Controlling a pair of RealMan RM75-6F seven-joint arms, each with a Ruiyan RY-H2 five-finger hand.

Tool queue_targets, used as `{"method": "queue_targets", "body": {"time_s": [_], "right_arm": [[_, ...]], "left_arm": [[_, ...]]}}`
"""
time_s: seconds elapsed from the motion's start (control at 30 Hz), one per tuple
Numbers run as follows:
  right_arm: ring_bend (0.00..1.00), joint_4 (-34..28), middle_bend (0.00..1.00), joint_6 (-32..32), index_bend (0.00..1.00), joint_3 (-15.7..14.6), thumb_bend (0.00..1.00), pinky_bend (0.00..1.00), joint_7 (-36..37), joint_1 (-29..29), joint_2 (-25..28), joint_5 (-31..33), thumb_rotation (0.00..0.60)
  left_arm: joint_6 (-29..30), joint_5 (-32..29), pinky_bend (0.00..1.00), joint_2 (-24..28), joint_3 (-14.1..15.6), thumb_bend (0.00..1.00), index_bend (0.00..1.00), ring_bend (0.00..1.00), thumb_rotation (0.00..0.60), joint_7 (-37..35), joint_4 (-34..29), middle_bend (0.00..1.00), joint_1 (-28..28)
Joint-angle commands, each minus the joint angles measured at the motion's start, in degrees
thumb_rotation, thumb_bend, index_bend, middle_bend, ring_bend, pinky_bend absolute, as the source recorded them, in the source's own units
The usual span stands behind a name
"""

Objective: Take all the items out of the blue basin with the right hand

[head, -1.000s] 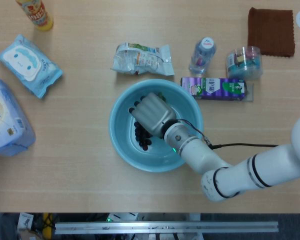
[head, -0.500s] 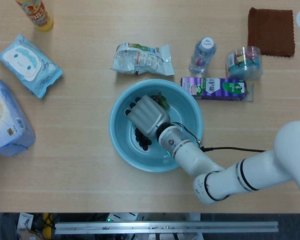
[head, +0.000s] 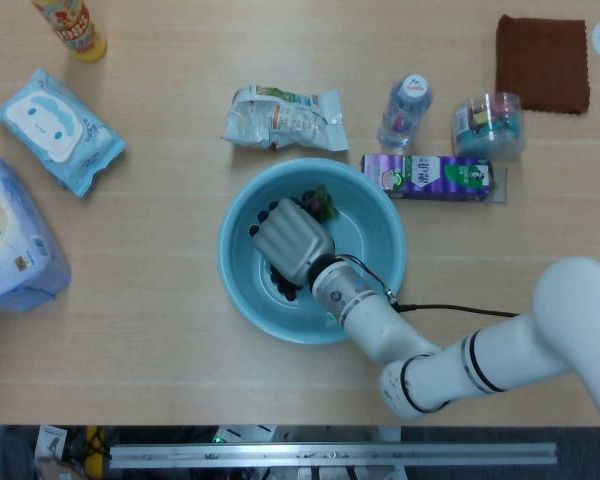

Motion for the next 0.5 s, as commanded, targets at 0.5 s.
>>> {"method": "queue_targets", "body": {"time_s": [0.5], "right_arm": [[0.4,1.7,0.38,0.3,0.37,0.5,0.24,0.64,-3.3,-2.4,-1.3,-0.7,0.6]], "left_arm": [[-0.3,0.0,0.17,0.2,0.2,0.05,0.1,0.12,0.6,-0.2,-0.1,0.16,0.0]]}}
